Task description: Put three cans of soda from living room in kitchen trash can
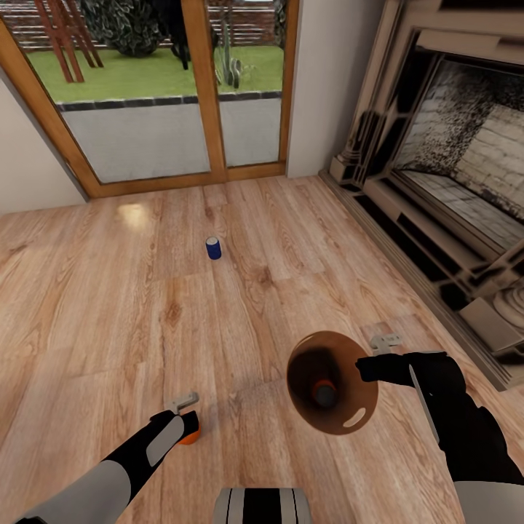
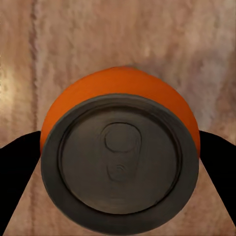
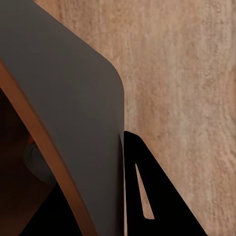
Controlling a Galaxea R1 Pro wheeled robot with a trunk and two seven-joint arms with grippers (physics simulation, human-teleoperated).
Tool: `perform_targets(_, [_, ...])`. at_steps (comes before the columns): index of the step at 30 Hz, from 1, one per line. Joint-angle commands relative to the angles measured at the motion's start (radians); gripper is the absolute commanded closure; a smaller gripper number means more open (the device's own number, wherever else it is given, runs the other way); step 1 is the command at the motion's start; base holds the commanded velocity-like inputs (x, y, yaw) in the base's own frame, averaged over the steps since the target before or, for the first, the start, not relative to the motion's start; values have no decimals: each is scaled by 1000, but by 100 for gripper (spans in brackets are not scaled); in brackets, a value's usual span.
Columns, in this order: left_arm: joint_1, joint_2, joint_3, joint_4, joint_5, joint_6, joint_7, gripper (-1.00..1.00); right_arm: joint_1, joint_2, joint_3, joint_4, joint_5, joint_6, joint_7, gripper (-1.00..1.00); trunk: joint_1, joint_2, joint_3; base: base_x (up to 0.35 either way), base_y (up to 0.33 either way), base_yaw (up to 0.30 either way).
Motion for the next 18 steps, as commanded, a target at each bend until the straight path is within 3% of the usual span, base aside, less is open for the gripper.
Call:
perform_targets(1, [0, 0, 0, 0, 0, 1, 0, 100, 0, 0, 0, 0, -26, 7, 7, 100, 0, 0, 0, 0, 0, 0])
perform_targets(5, [0, 0, 2, 0, 2, 3, -3, 100, 0, 1, 0, 1, -26, 7, 7, 100, 0, 0, 0, 0, 0, 0])
perform_targets(18, [21, -4, 1, -20, 4, -7, -2, 100, -5, 8, 2, 20, -24, 7, 7, 100, -6, 3, 50, 0, 0, 0])
